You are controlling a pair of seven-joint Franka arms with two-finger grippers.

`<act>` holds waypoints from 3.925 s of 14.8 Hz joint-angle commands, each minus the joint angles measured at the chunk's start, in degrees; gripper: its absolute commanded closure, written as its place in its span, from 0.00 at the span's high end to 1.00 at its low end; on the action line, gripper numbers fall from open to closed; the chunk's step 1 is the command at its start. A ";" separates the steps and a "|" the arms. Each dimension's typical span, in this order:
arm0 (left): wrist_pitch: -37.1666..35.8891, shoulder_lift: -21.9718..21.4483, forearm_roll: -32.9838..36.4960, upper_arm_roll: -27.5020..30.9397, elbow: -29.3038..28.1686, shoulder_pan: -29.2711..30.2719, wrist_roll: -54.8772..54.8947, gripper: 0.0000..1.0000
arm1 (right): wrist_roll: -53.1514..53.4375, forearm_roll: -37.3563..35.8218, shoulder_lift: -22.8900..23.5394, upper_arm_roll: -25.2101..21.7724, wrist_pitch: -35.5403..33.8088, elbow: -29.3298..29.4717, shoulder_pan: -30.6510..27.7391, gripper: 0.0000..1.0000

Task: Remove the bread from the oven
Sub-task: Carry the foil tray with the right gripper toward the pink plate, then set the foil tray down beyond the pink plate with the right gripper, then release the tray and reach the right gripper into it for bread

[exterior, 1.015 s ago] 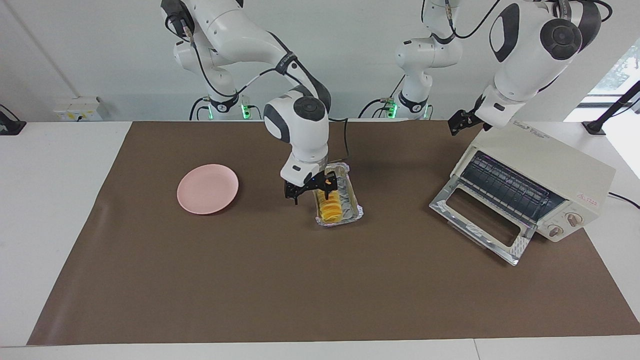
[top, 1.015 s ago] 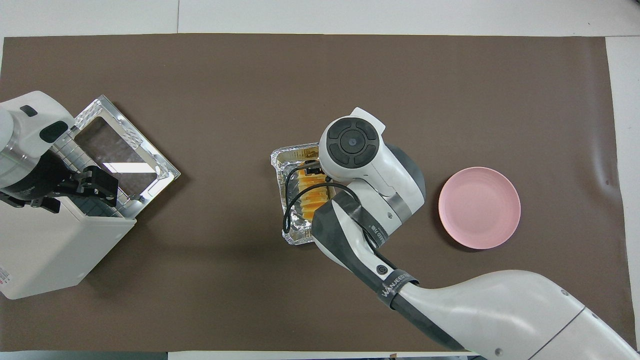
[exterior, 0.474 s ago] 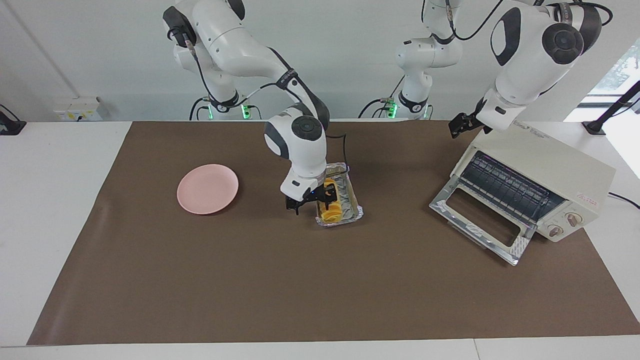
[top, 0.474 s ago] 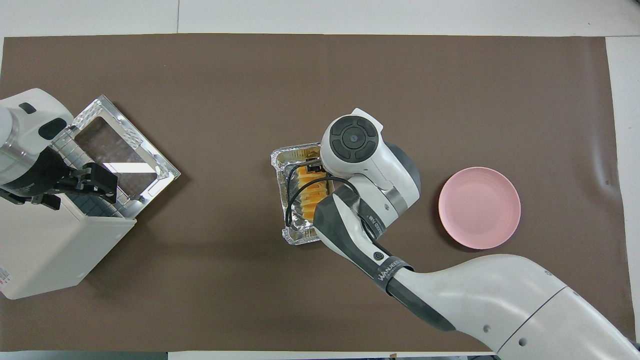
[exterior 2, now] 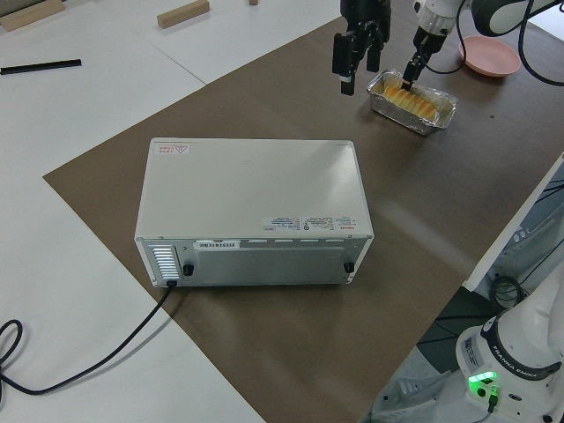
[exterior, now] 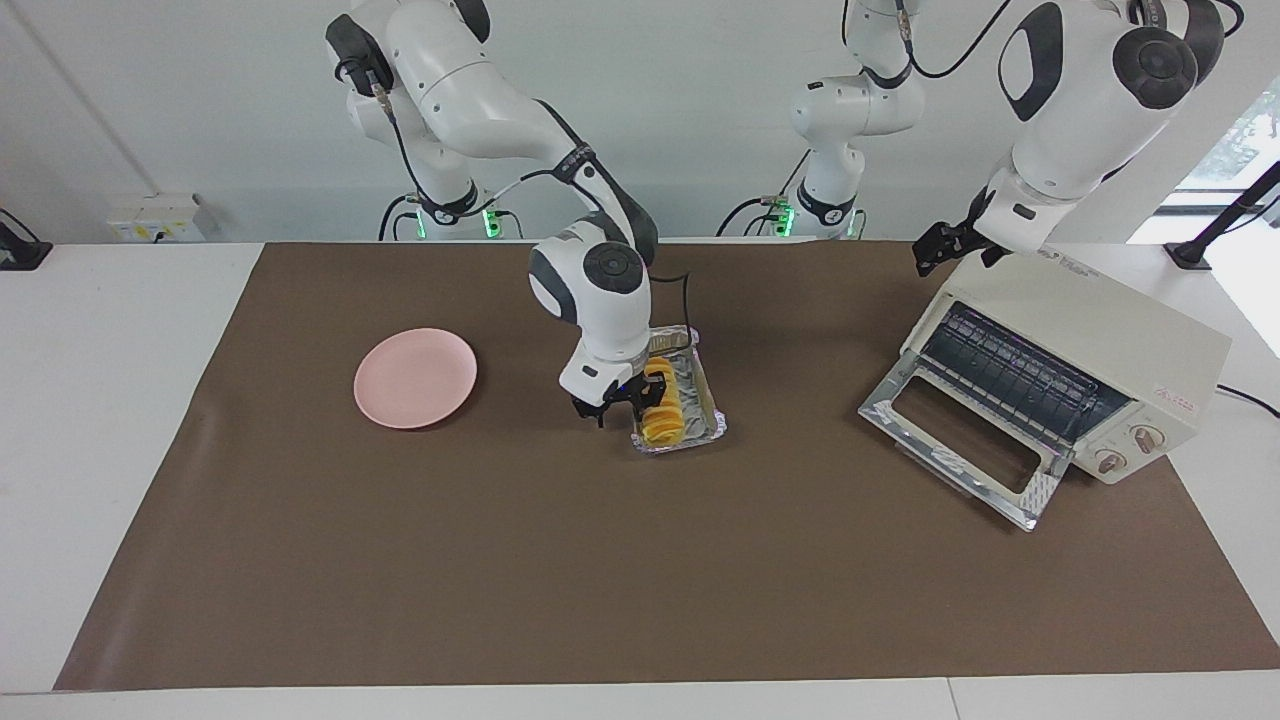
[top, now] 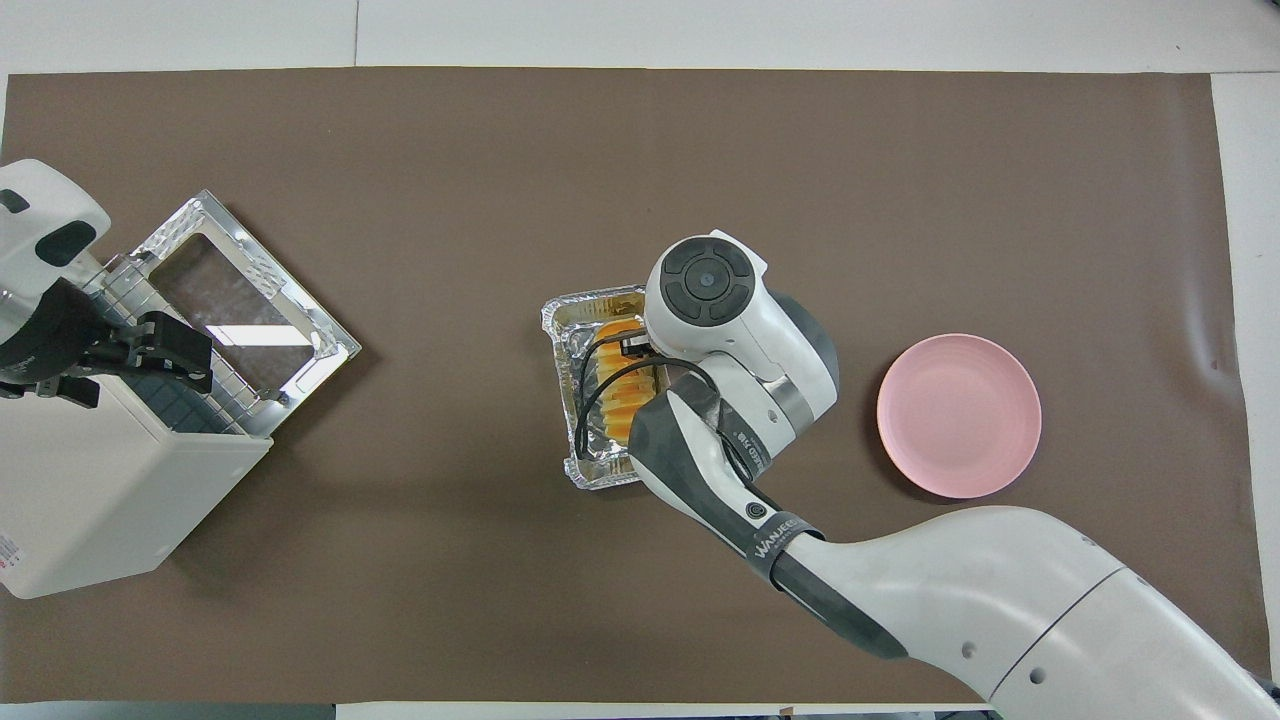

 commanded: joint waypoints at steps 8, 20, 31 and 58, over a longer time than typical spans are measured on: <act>-0.06 -0.47 -1.14 -0.26 0.05 0.52 1.10 1.00 | -0.40 3.34 0.31 0.82 -4.32 5.61 -0.83 0.00; -0.06 -0.83 -1.14 -0.26 0.05 0.52 1.10 1.00 | -16.12 8.71 3.99 -1.90 -11.11 16.61 -20.68 0.00; -0.06 -0.83 -1.14 -0.26 0.05 0.52 1.10 1.00 | -27.89 8.70 19.91 -7.88 -16.03 36.12 -23.42 0.00; -0.06 -0.83 -1.14 -0.26 0.05 0.52 1.10 1.00 | -26.60 1.32 12.62 -10.17 -13.49 27.87 -17.18 1.00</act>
